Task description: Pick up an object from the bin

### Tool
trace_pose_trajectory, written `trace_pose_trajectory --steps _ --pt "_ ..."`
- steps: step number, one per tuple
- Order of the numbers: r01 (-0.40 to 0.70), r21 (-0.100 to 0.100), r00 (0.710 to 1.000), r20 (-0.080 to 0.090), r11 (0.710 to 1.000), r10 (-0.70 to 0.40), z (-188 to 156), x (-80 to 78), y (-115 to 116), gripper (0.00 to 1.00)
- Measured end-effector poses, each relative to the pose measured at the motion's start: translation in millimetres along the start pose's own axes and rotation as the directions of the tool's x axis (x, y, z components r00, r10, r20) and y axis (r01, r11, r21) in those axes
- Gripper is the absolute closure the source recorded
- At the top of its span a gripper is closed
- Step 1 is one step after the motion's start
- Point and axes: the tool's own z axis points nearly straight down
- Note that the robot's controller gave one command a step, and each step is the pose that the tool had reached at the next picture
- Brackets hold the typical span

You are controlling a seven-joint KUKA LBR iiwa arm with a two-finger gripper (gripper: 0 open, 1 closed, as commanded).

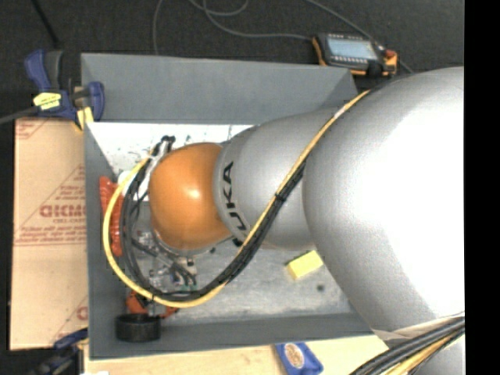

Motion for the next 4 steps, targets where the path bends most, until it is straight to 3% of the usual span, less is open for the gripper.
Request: trace_pose_trajectory --steps 1,2,3,4 --pt "0.456 0.001 0.890 0.030 0.890 -0.456 27 20.6 -13 1.00" --pt "0.456 0.001 0.890 0.030 0.890 -0.456 27 20.6 -13 1.00" --pt "0.688 0.001 0.726 -0.001 0.726 -0.688 -20 -17.0 -54 0.00" --pt "0.690 -0.004 0.724 -0.005 0.724 -0.690 -19 -14.8 -52 0.00"
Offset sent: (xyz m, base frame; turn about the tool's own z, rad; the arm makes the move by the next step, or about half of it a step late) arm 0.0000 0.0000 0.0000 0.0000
